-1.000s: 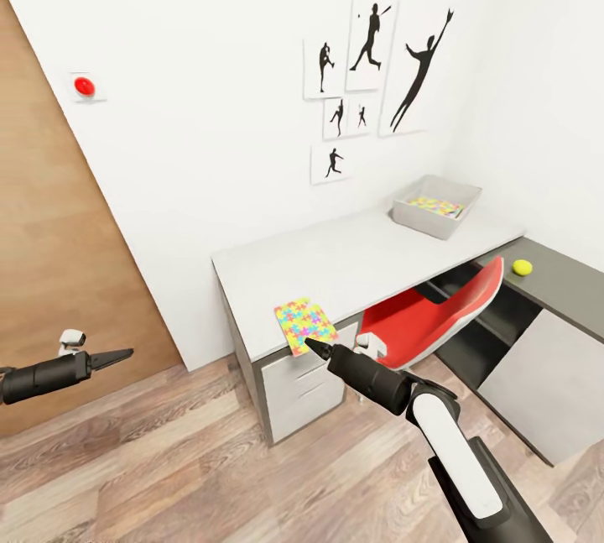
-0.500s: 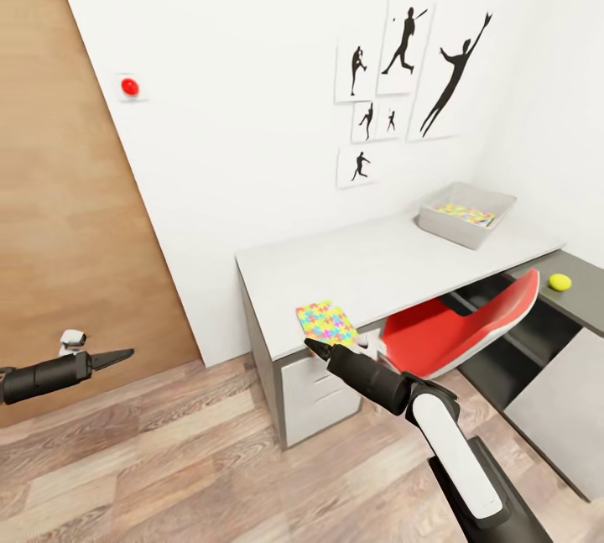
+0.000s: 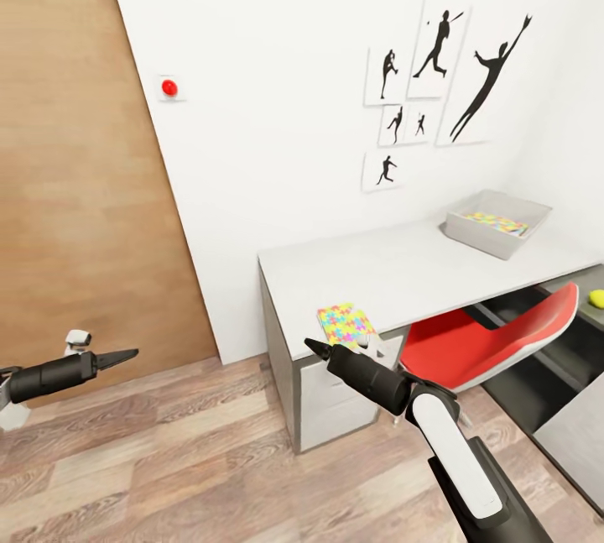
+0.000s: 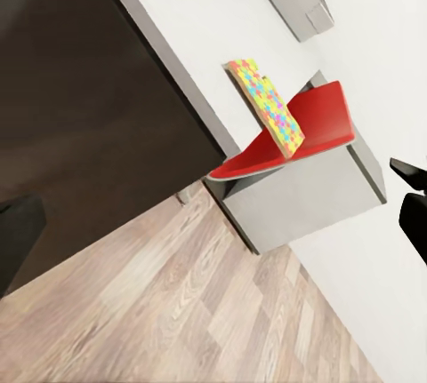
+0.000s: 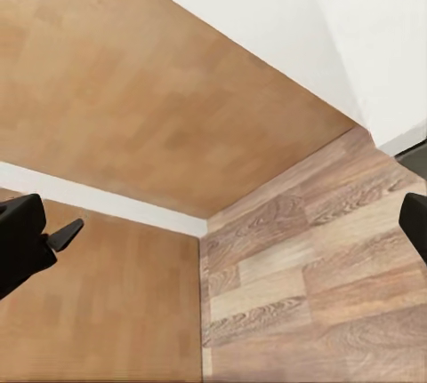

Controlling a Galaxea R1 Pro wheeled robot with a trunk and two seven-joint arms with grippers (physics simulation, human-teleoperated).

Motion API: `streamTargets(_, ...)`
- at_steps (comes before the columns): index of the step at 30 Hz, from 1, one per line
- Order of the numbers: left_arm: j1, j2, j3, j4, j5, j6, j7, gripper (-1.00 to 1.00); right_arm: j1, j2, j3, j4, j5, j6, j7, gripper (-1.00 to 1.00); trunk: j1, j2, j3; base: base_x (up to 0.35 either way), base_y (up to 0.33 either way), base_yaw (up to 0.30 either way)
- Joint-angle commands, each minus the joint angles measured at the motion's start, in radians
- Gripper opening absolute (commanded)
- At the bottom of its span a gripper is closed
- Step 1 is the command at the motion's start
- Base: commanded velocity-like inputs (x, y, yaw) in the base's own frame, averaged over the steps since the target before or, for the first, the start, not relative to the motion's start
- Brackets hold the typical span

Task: Put all the toys in the child's room - the three board games (two on the bed and one on the table), the two jigsaw puzzles on the table, and the tennis ball on the table - inside the toy box on the table in the child's room.

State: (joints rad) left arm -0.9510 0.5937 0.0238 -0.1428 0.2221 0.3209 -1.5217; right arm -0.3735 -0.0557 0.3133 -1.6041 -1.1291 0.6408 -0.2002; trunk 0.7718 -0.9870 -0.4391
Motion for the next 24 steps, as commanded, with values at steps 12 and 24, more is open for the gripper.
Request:
streamTargets(12, -0.001, -0.010, 0.002, 0.000, -0.007, 0.010, -0.005, 1.00, -0.001, 0.000, 0.003, -0.001, -0.011, -0.001, -0.010, 1.00, 0.027, -0.050, -0.007, 0.000, 0.000, 0.180)
streamTargets(24, -0.001, -0.022, -0.001, 0.000, -0.010, 0.010, -0.004, 1.00, -0.001, 0.002, 0.004, 0.000, -0.011, -0.003, -0.010, 1.00, 0.027, -0.050, 0.010, 0.000, -0.097, 0.175)
